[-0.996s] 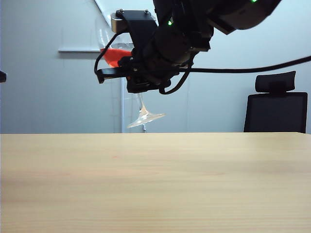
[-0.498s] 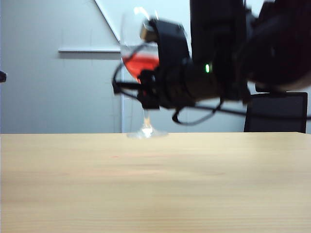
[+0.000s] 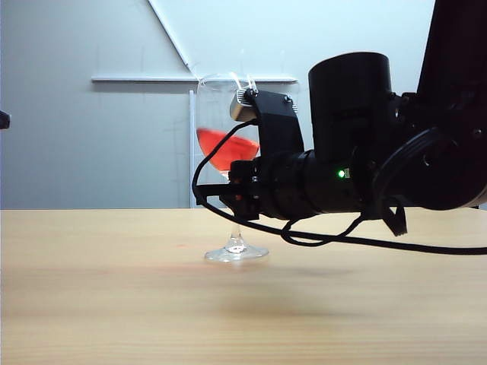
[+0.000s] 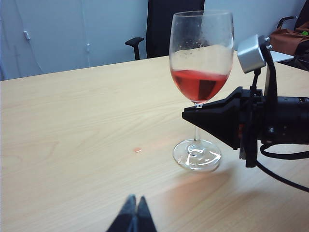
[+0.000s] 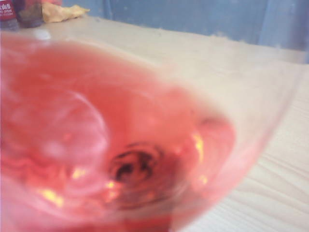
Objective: Gently pick up the goblet, rotate it counterclockwise for two full turns (viewing from above), and then place it back on the table.
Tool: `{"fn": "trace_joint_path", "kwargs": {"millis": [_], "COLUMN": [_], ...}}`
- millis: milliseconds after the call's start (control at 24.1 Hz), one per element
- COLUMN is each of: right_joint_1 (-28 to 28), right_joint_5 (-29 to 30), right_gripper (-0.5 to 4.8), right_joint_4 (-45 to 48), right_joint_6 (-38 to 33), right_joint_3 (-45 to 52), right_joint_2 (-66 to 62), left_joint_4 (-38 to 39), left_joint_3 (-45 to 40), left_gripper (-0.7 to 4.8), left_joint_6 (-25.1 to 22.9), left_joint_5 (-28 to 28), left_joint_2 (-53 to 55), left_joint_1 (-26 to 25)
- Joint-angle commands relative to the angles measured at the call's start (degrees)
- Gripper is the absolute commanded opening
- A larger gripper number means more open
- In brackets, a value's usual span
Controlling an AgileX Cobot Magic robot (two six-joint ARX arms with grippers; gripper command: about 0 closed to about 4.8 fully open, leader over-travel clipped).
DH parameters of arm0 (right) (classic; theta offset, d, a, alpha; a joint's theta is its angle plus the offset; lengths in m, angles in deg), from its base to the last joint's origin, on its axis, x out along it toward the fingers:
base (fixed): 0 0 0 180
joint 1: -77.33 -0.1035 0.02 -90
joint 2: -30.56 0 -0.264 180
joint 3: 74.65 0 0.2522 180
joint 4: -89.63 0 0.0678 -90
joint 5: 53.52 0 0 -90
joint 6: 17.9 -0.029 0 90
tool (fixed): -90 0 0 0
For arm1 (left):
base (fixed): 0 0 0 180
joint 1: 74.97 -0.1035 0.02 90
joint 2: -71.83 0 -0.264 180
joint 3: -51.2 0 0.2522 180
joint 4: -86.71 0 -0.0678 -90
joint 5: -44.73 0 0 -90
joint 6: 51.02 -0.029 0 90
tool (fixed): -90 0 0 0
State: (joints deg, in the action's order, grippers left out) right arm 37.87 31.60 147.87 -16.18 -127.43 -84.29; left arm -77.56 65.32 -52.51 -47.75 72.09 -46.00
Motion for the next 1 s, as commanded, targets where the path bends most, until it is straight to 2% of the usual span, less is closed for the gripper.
{"fn": "trace_joint_path", "kwargs": {"millis": [41, 332, 415, 581, 747, 871, 996], "right_joint_1": [0.0, 0.0, 0.0, -0.1, -0.1, -0.2, -0.4], "right_joint_5": [1.2, 1.1, 1.1, 1.0, 0.9, -0.1, -2.0], "right_gripper": [-0.05, 0.09, 0.79, 0.95, 1.81, 1.81, 1.81], "right_joint_4": [3.6, 3.7, 3.2, 3.2, 3.3, 3.3, 3.3], "right_joint_6": [-0.3, -0.2, -0.2, -0.2, -0.2, -0.2, -0.2], "right_joint_3": [-1.4, -1.9, -1.9, -1.5, -0.1, 3.5, 9.8], "right_joint_2": [-0.4, -0.8, -0.8, -0.8, -0.1, 2.0, 8.5], "left_joint_4": [-0.7, -0.7, -0.7, -0.7, -0.7, -0.7, -0.7], "left_joint_3": [0.2, 0.2, 0.2, 0.2, 0.2, 0.2, 0.2], "left_gripper": [-0.05, -0.05, -0.05, -0.05, -0.05, -0.05, -0.05], "left_joint_6": [0.0, 0.0, 0.0, 0.0, 0.0, 0.0, 0.0], "left_joint_5": [-0.2, -0.2, -0.2, -0.2, -0.2, -0.2, -0.3], "left_joint_2": [0.1, 0.1, 0.1, 0.1, 0.1, 0.1, 0.1], "left_joint_1": [0.0, 0.0, 0.0, 0.0, 0.0, -0.4, -4.3]}}
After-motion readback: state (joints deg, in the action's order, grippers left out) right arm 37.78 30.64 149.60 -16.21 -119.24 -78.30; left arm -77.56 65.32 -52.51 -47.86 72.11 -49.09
